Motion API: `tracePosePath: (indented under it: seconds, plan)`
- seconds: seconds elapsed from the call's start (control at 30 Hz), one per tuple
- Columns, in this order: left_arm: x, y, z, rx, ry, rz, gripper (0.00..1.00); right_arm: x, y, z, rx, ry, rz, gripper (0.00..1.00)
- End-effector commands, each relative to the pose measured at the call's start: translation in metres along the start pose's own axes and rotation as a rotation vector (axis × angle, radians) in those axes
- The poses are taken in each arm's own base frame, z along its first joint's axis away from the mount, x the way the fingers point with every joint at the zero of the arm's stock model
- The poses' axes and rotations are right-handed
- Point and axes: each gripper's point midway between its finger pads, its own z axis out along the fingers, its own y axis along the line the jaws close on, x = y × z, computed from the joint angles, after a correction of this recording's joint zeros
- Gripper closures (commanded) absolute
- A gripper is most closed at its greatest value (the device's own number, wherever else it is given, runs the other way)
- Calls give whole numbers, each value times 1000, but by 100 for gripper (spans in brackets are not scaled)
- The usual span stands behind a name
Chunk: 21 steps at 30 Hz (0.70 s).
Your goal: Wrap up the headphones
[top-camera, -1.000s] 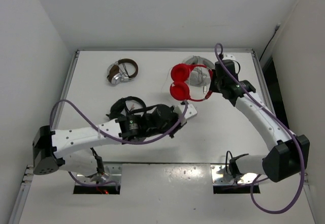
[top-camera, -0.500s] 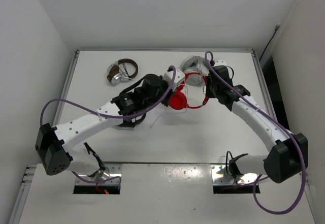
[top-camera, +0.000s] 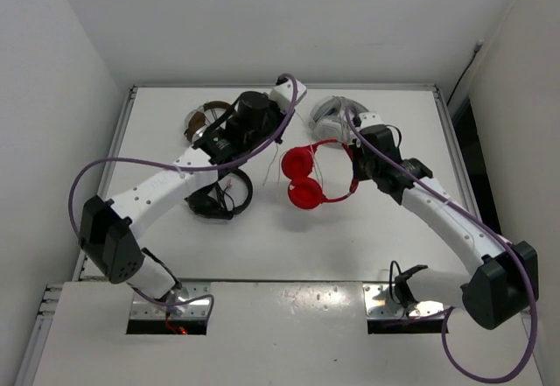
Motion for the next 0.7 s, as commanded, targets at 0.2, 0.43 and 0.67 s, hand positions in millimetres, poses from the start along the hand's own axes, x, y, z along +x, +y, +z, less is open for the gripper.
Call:
tracePosePath:
  seconds: [0.2,0.43,0.67]
  plan:
    - [-3,85,30,-176,-20,12,100,-22,10,-17,-85,-118,-6,100]
    - [33,153,31,-310,45,-12,100,-18,9,-22,-119,-100,5,100]
    - [71,206,16,-410,118,2,100,-18,4,-26,-129,-95,23,100]
